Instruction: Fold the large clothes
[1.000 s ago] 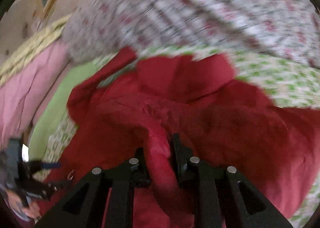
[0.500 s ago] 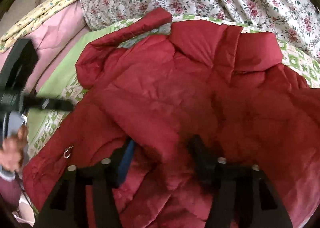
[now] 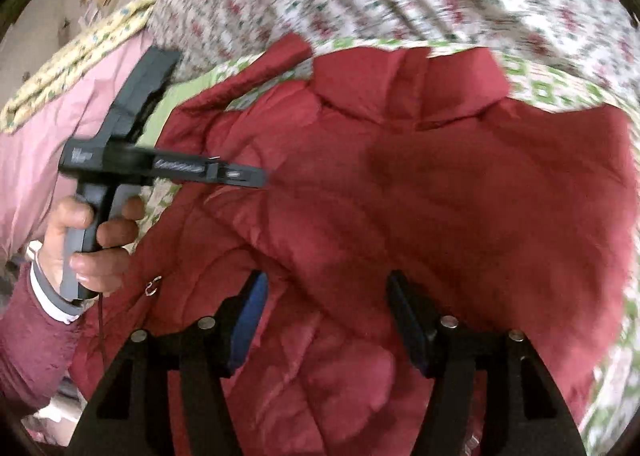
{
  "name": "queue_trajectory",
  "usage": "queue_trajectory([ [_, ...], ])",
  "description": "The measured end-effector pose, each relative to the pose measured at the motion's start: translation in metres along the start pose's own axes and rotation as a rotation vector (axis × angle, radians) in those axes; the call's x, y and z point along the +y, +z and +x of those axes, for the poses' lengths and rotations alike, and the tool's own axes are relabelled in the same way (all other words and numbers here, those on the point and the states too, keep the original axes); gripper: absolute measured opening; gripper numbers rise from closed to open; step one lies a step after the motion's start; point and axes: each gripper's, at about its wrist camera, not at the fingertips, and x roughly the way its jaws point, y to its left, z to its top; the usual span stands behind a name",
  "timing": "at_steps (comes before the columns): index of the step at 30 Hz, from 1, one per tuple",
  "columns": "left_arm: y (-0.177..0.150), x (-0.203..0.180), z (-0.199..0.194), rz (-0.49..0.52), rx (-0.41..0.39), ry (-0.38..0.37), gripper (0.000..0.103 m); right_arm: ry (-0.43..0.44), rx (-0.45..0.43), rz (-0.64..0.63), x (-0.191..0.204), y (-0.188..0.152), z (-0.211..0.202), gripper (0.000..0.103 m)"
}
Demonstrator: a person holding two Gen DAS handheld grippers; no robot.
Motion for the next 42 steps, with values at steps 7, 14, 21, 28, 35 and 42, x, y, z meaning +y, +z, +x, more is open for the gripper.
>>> queue_trajectory([
  [7,-0.009,0.040,-0.023,0.001,-0.077,0.178,0.012,-0.098,-0.153,0.135,-0.049,0.007,-0.054,0.065],
  [14,-0.018,0.030,-0.004,0.071,-0.049,0.272,0.017,-0.167,-0.136,0.145,-0.068,0.037,-0.029,0.065],
  [21,-0.029,0.045,-0.063,0.009,-0.166,0.244,0.027,-0.259,-0.009,0.156,-0.092,0.029,0.026,0.064],
  [28,-0.018,0.003,-0.047,0.092,-0.150,0.094,0.027,-0.304,-0.014,0.131,-0.088,0.021,0.034,0.065],
  [35,-0.028,-0.003,0.014,0.133,-0.060,0.192,0.027,-0.321,-0.020,0.115,-0.066,0.036,0.018,0.066],
  [42,-0.026,0.007,0.000,0.114,-0.061,0.204,0.027,-0.375,0.066,0.083,-0.056,0.037,0.052,0.067],
])
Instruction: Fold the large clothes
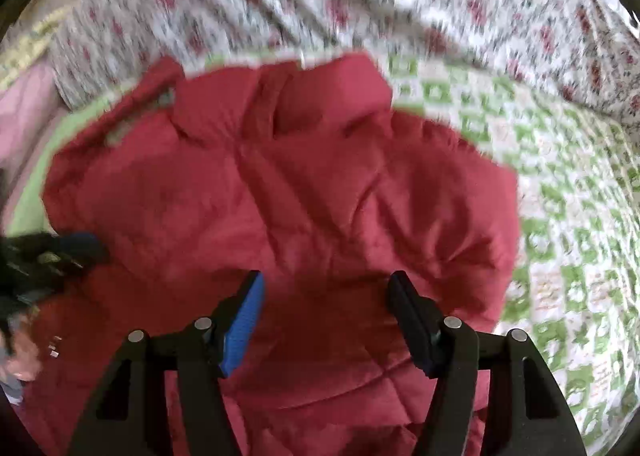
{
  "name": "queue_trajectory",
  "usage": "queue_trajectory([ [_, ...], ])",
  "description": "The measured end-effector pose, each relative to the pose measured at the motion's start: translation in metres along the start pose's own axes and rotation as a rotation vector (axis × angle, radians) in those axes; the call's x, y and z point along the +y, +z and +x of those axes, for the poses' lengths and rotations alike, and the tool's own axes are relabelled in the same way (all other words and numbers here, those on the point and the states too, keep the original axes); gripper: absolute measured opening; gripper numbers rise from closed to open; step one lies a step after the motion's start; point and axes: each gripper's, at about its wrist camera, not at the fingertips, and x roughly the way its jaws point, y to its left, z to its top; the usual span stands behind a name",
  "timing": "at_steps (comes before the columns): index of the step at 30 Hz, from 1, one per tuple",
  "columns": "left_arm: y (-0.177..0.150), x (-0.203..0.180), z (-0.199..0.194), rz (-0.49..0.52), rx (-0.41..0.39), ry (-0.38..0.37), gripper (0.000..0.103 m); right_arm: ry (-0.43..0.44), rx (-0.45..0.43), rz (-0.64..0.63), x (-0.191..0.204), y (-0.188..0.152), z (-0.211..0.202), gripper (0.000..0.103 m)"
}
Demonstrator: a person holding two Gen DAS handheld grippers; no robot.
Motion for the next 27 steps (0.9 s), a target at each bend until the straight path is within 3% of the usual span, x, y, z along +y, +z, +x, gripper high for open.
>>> queue_trajectory([
  [5,-0.010,0.015,0.020,-0.038,0.037,-0.034,0.028,0.004,0.000,0.011,-0.006,-0.005,0.014,0.069],
  [22,-0.013,0.007,0.006,-0.003,0.002,0.023,0.029,0.026,-0.012,0.006,-0.009,-0.006,0.010,0.071],
  [24,-0.011,0.008,-0.004,0.004,-0.005,0.025,0.031,0.037,-0.006,0.011,-0.009,-0.004,0.002,0.070],
  [27,-0.007,0.012,-0.024,0.021,-0.053,0.081,0.048,0.072,-0.032,0.027,-0.009,-0.005,-0.020,0.070],
])
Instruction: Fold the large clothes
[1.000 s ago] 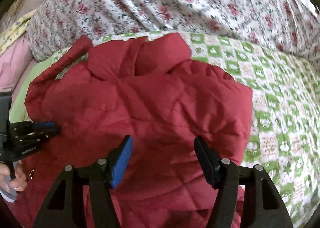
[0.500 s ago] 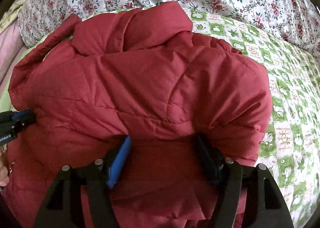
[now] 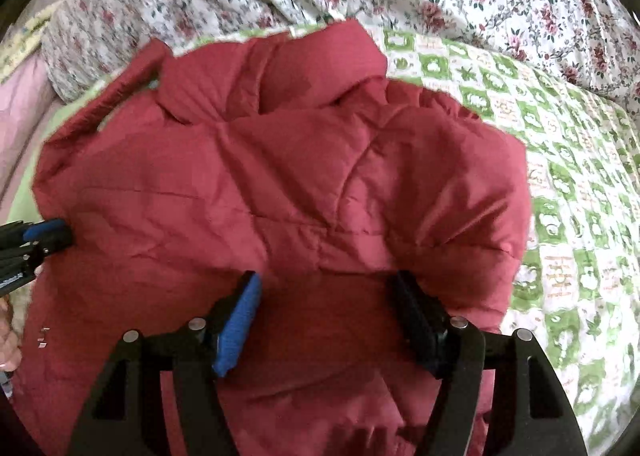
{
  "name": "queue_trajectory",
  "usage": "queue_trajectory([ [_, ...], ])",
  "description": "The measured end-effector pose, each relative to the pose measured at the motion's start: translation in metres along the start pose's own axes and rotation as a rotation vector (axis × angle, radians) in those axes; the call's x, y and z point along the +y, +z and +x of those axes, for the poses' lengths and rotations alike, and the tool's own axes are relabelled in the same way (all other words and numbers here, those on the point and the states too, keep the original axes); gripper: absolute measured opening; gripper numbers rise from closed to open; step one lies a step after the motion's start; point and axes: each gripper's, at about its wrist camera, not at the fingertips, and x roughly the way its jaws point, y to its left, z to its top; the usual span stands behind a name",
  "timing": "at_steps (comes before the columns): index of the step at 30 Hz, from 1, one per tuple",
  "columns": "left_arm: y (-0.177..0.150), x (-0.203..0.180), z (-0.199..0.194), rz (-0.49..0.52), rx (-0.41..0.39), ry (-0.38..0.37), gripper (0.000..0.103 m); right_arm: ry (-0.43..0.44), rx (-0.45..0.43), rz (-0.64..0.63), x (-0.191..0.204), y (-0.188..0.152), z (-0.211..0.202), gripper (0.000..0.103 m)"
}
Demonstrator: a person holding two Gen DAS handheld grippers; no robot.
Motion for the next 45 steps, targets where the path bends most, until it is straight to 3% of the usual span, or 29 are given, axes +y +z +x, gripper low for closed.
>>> queue_trajectory([
  [1,0.002,0.002,-0.006,0.005,-0.017,0.022,0.052,0.018,-0.015,0.004,0.001,-0.001,-0.009,0.070],
  [10,0.019,0.032,-0.016,-0.026,-0.045,0.093,0.053,0.120,-0.051,0.016,0.010,-0.016,-0.051,0.070],
  [16,0.037,0.049,-0.016,-0.062,-0.046,0.114,0.054,0.197,-0.040,0.046,0.013,-0.024,-0.058,0.070],
  [20,0.054,0.055,-0.010,-0.047,-0.042,0.163,0.064,0.231,-0.022,0.067,0.014,-0.028,-0.057,0.070],
  [23,0.068,0.058,-0.001,-0.033,-0.033,0.176,0.064,0.259,-0.017,0.078,0.015,-0.033,-0.058,0.070],
  [27,0.096,0.056,0.022,0.004,-0.026,0.276,0.064,0.283,-0.013,0.084,0.018,-0.036,-0.060,0.070],
  [34,0.129,0.050,0.084,0.087,0.072,0.469,0.065,0.313,-0.034,0.072,0.024,-0.036,-0.071,0.070],
  [36,0.132,0.052,0.093,0.089,0.085,0.487,0.053,0.318,-0.037,0.069,0.026,-0.037,-0.071,0.070],
  [37,0.133,0.053,0.096,0.083,0.093,0.478,0.024,0.321,-0.036,0.069,0.026,-0.038,-0.071,0.070],
  [38,0.134,0.056,0.097,0.061,0.105,0.463,0.011,0.323,-0.035,0.070,0.027,-0.038,-0.070,0.070],
  [41,0.132,0.062,0.084,-0.001,0.067,0.403,0.009,0.325,-0.037,0.077,0.025,-0.039,-0.069,0.070],
  [45,0.120,0.062,0.034,-0.083,-0.033,0.274,0.008,0.325,-0.045,0.093,0.019,-0.041,-0.069,0.070],
])
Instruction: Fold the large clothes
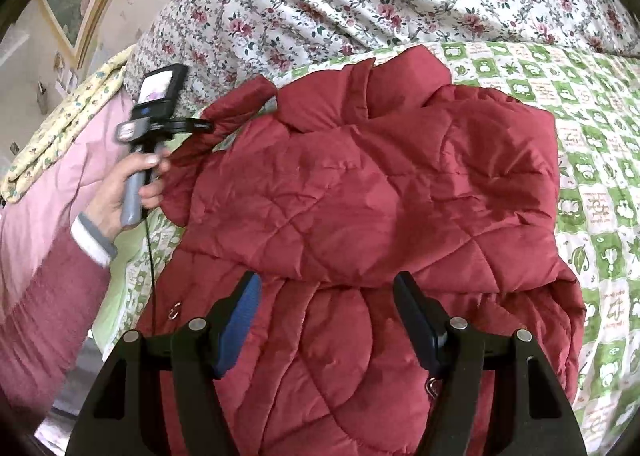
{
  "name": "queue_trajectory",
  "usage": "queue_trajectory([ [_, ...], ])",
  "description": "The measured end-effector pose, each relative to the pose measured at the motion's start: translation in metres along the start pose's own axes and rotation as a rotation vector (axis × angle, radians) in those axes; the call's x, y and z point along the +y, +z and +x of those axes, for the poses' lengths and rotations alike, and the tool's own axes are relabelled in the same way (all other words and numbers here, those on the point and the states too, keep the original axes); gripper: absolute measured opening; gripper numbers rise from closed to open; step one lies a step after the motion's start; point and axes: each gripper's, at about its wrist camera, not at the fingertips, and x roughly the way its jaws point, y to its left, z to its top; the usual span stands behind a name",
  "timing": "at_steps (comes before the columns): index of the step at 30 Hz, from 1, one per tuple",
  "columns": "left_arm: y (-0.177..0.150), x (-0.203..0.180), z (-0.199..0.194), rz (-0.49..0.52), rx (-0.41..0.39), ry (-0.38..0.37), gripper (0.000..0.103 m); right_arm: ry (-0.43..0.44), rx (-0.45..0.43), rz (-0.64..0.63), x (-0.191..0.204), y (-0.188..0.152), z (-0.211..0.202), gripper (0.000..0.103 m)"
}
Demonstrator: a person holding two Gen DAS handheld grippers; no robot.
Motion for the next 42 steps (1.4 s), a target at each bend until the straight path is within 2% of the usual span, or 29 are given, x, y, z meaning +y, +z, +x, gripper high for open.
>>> queue_trajectory([
  [5,-0.018,-0.002,-0.057,-0.055,-0.093,-0.154,0.007,-0.006,-0.013,0.018,-0.005,-0.001,-0.004,0.070],
  [10,-0.044,-0.023,-0.111,-0.099,-0.154,-0.336,0.007,-0.020,-0.022,0.030,-0.008,-0.005,-0.011,0.070],
  [14,-0.061,-0.057,-0.133,-0.085,-0.155,-0.434,0.007,-0.039,-0.045,0.065,-0.019,-0.008,-0.024,0.070],
  [18,-0.076,-0.092,-0.136,-0.076,-0.134,-0.516,0.007,-0.022,-0.075,0.118,-0.034,-0.008,-0.039,0.070],
  [21,-0.089,-0.117,-0.123,-0.067,-0.086,-0.538,0.007,-0.011,-0.097,0.160,-0.046,-0.007,-0.048,0.072],
  [27,-0.121,-0.153,-0.089,-0.042,0.016,-0.506,0.008,-0.006,-0.097,0.209,-0.066,-0.001,-0.044,0.072],
  [32,-0.128,-0.151,-0.089,-0.049,0.022,-0.513,0.008,0.052,-0.067,0.228,-0.071,0.021,-0.014,0.072],
  [36,-0.131,-0.154,-0.090,-0.026,0.016,-0.492,0.008,0.078,-0.025,0.247,-0.073,0.034,0.020,0.072],
  [38,-0.133,-0.156,-0.090,-0.008,0.028,-0.483,0.016,0.083,0.010,0.266,-0.076,0.037,0.039,0.068],
  [39,-0.134,-0.157,-0.090,0.001,0.044,-0.484,0.020,0.077,0.018,0.265,-0.076,0.037,0.044,0.058],
  [40,-0.135,-0.157,-0.090,0.006,0.049,-0.486,0.027,0.064,0.018,0.261,-0.076,0.037,0.047,0.041],
  [41,-0.138,-0.153,-0.092,0.009,0.056,-0.497,0.037,0.058,0.015,0.267,-0.077,0.037,0.048,0.032],
  [42,-0.141,-0.150,-0.094,0.010,0.066,-0.510,0.043,0.064,0.010,0.276,-0.079,0.035,0.047,0.022],
])
